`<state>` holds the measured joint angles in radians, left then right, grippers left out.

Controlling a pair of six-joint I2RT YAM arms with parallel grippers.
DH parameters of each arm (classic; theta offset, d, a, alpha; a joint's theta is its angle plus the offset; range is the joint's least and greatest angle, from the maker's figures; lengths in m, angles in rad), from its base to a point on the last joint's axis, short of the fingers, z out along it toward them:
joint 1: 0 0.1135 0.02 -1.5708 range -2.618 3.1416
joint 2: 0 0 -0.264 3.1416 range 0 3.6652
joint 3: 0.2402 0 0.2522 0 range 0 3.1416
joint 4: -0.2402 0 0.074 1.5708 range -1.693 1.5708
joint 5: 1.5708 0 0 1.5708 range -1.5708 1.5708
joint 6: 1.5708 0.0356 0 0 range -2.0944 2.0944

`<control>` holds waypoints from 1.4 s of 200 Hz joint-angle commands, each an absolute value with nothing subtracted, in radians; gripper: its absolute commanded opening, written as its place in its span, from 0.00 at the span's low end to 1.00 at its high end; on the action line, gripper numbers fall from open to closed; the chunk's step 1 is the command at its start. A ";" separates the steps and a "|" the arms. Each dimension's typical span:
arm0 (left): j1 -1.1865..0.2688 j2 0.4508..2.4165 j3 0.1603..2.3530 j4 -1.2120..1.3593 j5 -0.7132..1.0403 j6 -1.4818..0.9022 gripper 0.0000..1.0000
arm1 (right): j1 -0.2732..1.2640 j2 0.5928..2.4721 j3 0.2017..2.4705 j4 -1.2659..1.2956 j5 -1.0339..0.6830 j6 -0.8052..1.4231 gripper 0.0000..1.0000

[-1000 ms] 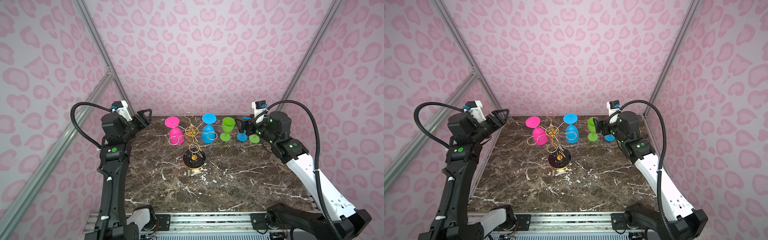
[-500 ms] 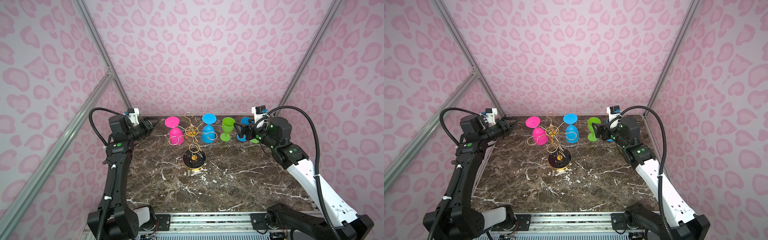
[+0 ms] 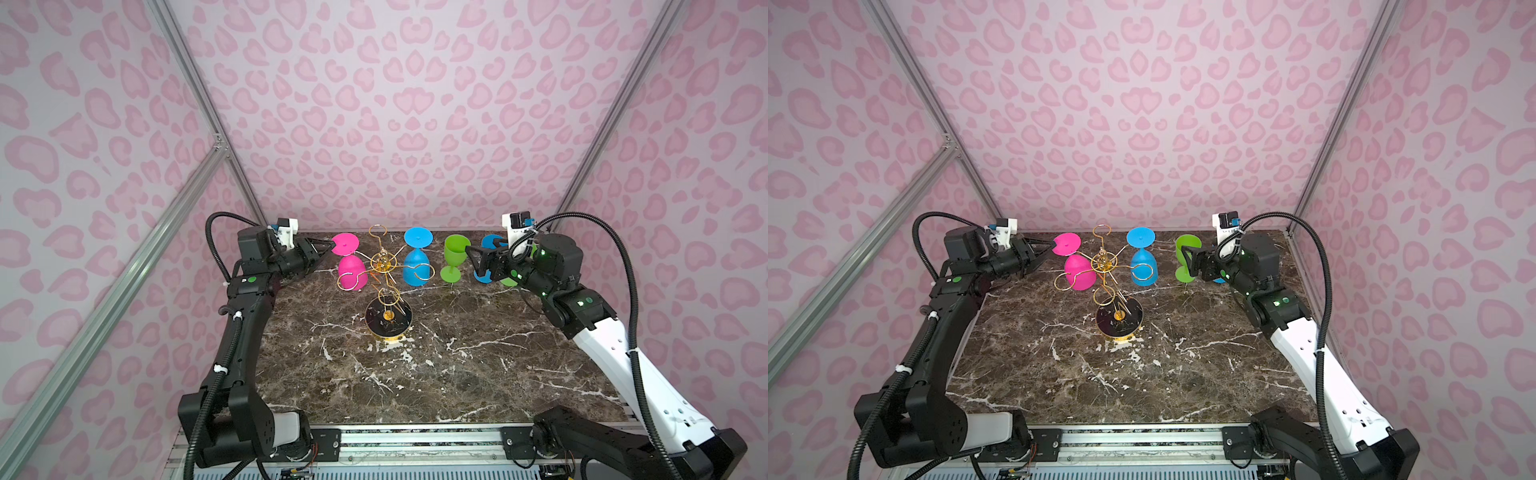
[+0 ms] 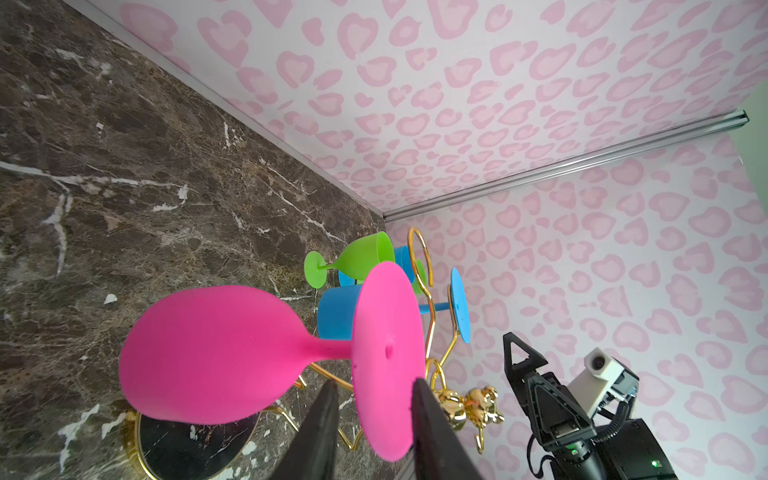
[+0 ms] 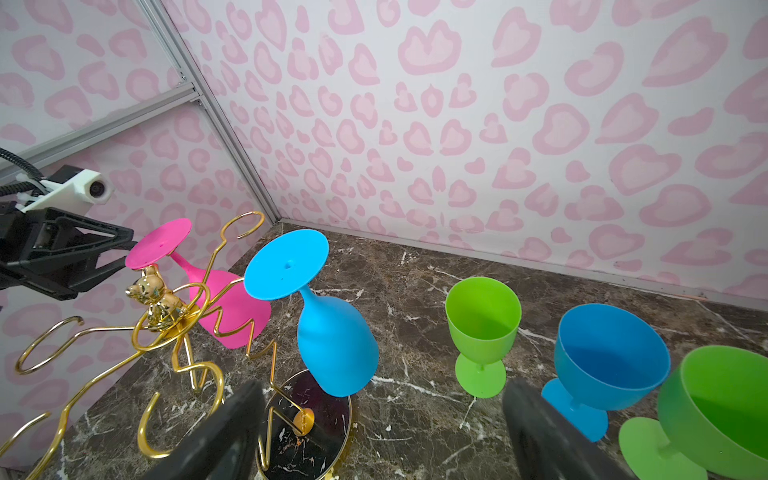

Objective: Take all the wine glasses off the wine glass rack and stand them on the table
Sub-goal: 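Move left gripper to the magenta glass base while right gripper nears blue glass, then close the left gripper on the magenta glass base on the rack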

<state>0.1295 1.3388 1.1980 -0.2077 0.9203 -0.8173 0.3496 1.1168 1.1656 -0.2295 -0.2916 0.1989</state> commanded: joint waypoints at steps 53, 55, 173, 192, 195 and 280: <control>0.115 1.351 1.214 -0.160 0.937 -0.813 0.23 | 0.353 1.123 1.164 -0.186 -0.307 0.214 0.91; 0.114 1.351 1.214 -0.160 0.937 -0.814 0.23 | 0.353 1.123 1.164 -0.186 -0.308 0.215 0.92; 0.114 1.351 1.230 -0.147 0.942 -0.837 0.08 | 0.353 1.135 1.167 -0.184 -0.320 0.219 0.92; 0.114 1.349 1.230 -0.146 0.948 -0.841 0.05 | 0.353 1.135 1.167 -0.186 -0.320 0.221 0.92; 0.114 1.349 1.230 -0.146 0.949 -0.842 0.05 | 0.353 1.135 1.167 -0.186 -0.319 0.220 0.92; 0.114 1.329 1.228 -0.126 0.989 -0.894 0.04 | 0.353 1.128 1.161 -0.184 -0.318 0.226 0.92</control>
<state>0.1146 1.3407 1.2213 -0.1715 0.9627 -0.8749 0.3531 1.1309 1.1660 -0.2287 -0.3111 0.2173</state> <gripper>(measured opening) 0.058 0.917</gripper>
